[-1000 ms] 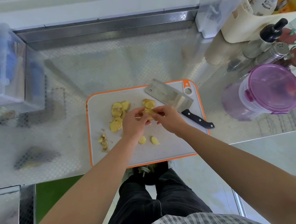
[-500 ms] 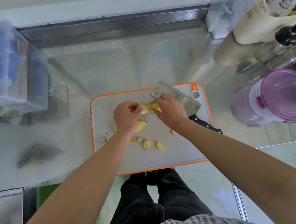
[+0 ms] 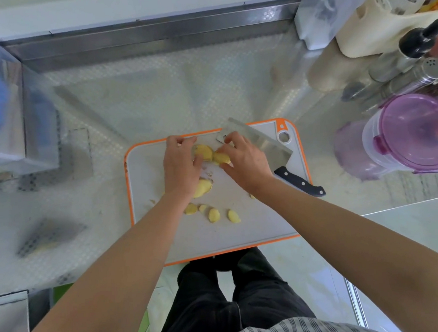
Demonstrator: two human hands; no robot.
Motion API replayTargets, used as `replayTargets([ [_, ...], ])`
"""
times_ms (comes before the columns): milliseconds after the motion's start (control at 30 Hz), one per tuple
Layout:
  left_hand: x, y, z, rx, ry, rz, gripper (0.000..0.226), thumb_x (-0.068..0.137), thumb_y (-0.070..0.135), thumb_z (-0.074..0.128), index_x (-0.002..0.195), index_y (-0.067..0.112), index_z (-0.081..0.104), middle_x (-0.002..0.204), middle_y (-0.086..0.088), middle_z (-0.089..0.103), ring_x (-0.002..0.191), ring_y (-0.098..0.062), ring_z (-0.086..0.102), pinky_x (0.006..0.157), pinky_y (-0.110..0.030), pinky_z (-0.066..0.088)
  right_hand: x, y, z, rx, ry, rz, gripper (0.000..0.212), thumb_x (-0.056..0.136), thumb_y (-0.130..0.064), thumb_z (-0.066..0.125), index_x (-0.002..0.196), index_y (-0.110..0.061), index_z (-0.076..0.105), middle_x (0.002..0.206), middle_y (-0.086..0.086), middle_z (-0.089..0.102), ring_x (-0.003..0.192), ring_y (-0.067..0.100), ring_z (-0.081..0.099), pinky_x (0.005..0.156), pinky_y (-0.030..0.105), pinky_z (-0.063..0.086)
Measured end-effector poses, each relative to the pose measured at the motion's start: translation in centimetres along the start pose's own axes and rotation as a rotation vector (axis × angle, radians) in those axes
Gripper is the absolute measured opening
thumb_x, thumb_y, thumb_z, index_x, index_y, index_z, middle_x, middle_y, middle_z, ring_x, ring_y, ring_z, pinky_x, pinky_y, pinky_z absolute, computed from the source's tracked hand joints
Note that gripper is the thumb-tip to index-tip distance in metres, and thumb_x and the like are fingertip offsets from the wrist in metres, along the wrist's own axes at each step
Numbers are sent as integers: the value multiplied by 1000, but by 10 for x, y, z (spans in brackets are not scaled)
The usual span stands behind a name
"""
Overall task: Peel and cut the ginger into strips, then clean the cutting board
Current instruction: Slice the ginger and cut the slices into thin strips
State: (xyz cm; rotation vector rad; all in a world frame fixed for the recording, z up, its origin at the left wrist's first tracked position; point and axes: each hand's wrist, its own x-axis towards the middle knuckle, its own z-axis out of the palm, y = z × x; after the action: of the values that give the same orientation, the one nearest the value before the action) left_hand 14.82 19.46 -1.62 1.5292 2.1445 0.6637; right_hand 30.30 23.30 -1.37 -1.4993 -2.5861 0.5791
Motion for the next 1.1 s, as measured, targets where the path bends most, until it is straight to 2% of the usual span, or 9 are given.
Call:
replayTargets([
  [133, -20, -13, -16, 64, 15, 118, 27, 81, 3, 65, 107, 8, 68, 97, -11, 54, 85, -28, 58, 74, -40, 50, -10, -17, -6, 171, 59, -105, 23, 83, -26, 69, 100, -10, 65, 95, 8, 59, 83, 28, 60, 57, 36, 47],
  [267, -49, -33, -29, 103, -11, 212, 20, 78, 6, 69, 98, 11, 69, 90, -7, 54, 71, -26, 59, 59, -35, 51, -23, -39, 12, 81, -194, -41, 37, 89, -40, 61, 114, -14, 60, 116, 5, 53, 105, 23, 53, 73, 35, 43],
  [433, -70, -44, -31, 98, -86, 211, 25, 73, 3, 74, 98, 9, 68, 93, -9, 56, 69, -26, 59, 59, -36, 53, -22, -50, 24, 51, -196, 35, 31, 88, -34, 65, 108, -11, 57, 120, 5, 46, 105, 23, 50, 68, 31, 38],
  [567, -77, -46, -29, 71, -90, 223, 25, 74, 6, 75, 96, 11, 67, 94, -9, 55, 65, -24, 58, 57, -33, 51, -21, -44, 17, 320, -220, 122, 18, 84, -23, 70, 96, -14, 59, 94, -1, 61, 84, 19, 58, 72, 34, 48],
  [667, -82, -40, -26, 69, -86, 264, 28, 74, 9, 75, 99, 10, 64, 92, -9, 57, 73, -23, 63, 56, -32, 52, -29, -31, 6, 572, -83, 266, 13, 80, -15, 73, 84, -17, 61, 78, -6, 61, 66, 7, 53, 65, 20, 44],
  [767, -89, -31, -20, 63, -127, 311, 28, 73, 18, 79, 94, 9, 64, 86, -5, 57, 71, -21, 61, 53, -28, 46, -41, -14, -1, 652, -93, 353, 14, 80, -16, 74, 90, -20, 65, 75, -5, 60, 64, 5, 51, 60, 12, 40],
  [867, -95, -22, -10, 154, -262, 322, 30, 76, 29, 78, 96, 10, 66, 91, -4, 57, 78, -22, 60, 58, -28, 41, -56, -5, 0, 681, -171, 373, 17, 81, -15, 72, 96, -24, 69, 78, -2, 61, 68, 10, 53, 63, 14, 40],
  [967, -102, -18, -2, 205, -258, 337, 25, 74, 21, 80, 92, 9, 68, 90, -6, 57, 77, -25, 60, 58, -33, 45, -71, 1, 2, 670, -181, 354, 14, 82, -14, 69, 93, -23, 70, 85, 4, 66, 71, 9, 53, 66, 19, 42],
  [1100, -107, -18, 2, 99, -235, 229, 18, 75, 15, 78, 84, 13, 63, 84, -1, 57, 72, -18, 57, 60, -33, 48, -83, 7, -1, 614, -191, 345, 10, 84, -18, 65, 89, -25, 68, 78, 2, 64, 70, 13, 54, 63, 26, 43],
])
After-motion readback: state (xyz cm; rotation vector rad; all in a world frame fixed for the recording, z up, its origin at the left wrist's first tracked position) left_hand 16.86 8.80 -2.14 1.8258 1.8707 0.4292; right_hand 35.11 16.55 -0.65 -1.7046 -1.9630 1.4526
